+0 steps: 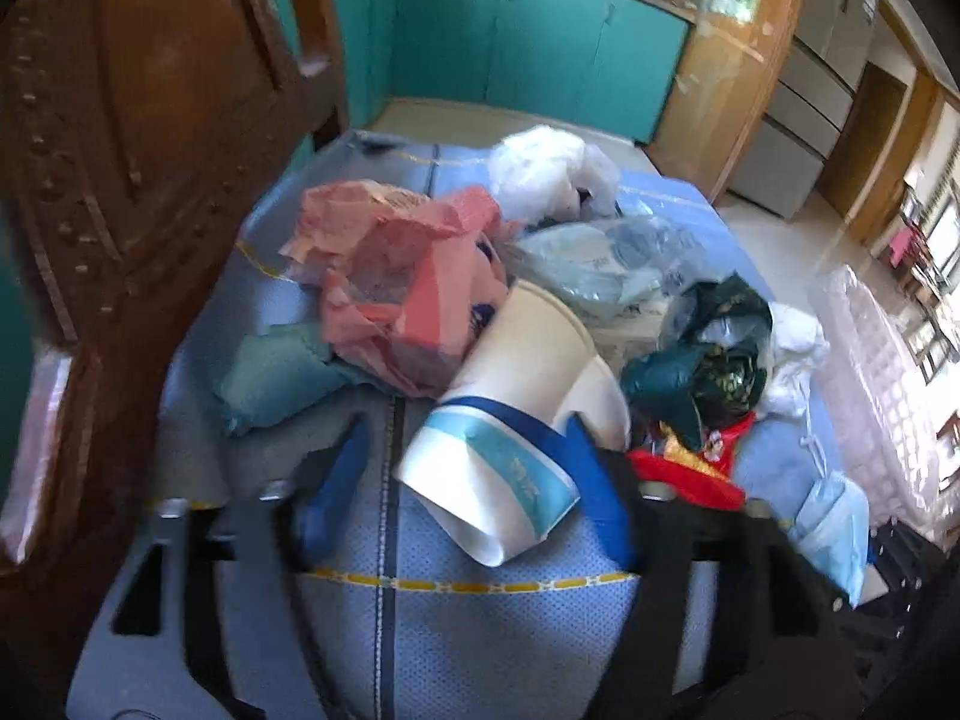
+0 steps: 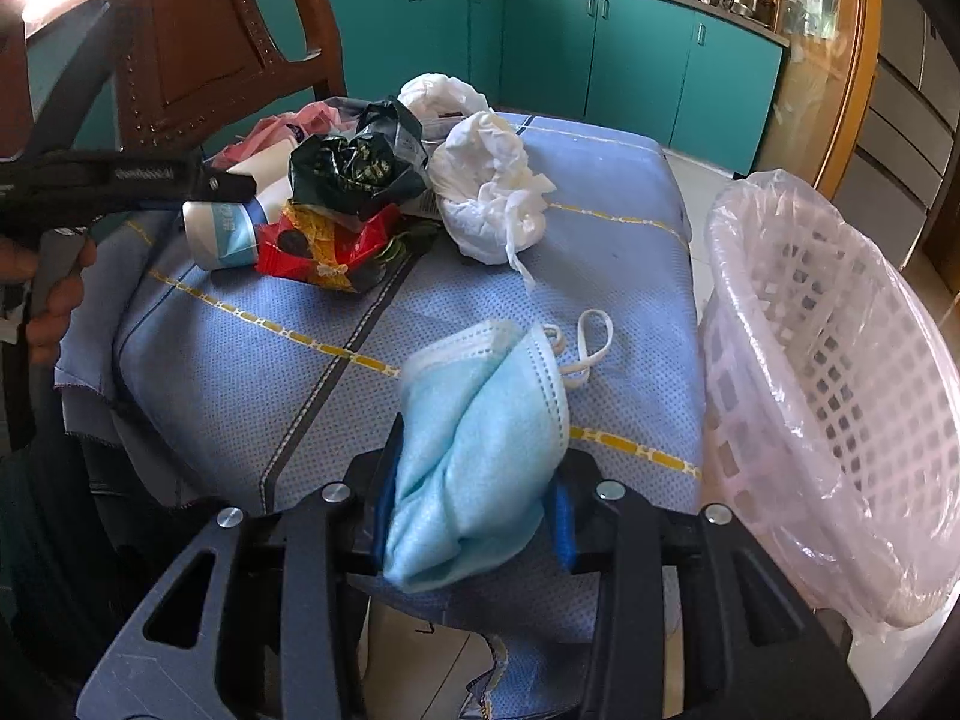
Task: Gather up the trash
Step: 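Grasp the blue face mask with the right tool while the left tool grasps the white paper cup, then carry the mask and cup over the white basket and open both tools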
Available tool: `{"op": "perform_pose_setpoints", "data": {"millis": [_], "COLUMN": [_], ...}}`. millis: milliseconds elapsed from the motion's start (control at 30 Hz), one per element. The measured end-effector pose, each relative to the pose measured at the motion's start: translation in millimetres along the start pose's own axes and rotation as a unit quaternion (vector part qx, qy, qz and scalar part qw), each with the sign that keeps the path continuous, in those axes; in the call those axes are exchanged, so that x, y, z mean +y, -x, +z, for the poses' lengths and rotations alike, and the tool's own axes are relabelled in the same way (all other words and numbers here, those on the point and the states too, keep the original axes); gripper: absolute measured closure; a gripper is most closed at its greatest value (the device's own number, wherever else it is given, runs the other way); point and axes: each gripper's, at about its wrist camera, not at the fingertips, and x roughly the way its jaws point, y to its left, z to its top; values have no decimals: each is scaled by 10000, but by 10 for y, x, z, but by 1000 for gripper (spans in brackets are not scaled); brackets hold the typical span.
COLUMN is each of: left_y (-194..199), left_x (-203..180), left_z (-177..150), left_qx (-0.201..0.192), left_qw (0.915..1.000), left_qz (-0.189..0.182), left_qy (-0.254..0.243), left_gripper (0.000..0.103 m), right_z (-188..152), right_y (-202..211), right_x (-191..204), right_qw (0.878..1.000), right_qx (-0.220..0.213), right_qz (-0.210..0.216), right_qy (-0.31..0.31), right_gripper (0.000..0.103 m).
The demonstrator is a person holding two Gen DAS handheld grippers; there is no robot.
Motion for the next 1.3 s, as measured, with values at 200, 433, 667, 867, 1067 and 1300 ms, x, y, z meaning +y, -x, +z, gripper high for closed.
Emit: {"op": "perform_pose_setpoints", "data": {"millis": [200, 433, 667, 867, 1067, 1300], "left_y": [85, 404, 813, 1145, 1503, 1522], "left_x": [-36, -42, -49, -5, -180, -907], "left_z": [-58, -227, -287, -288, -134, 52], "left_qx": [-147, -432, -1006, -1410, -1831, -1873], "left_qw": [9999, 9991, 9945, 9892, 9829, 9801], "left_qz": [-56, -35, 292, 366, 181, -521], "left_qy": [-21, -31, -69, 131, 32, -403], "left_gripper": [65, 66, 66, 66, 66, 66], "right_z": [-2, -27, 0, 147, 661, 821], "right_y": [37, 112, 248, 494, 1101, 1443], "right_x": [-43, -56, -91, -136, -443, -1284], "right_qw": [9998, 9993, 9982, 9961, 9881, 9715], "right_qx": [-58, -154, -392, -736, -1521, -2149], "right_qz": [103, 177, 213, 174, 67, -523], "right_qy": [-129, -294, -399, -455, -218, -847], "right_gripper": [68, 70, 74, 76, 77, 77]}}
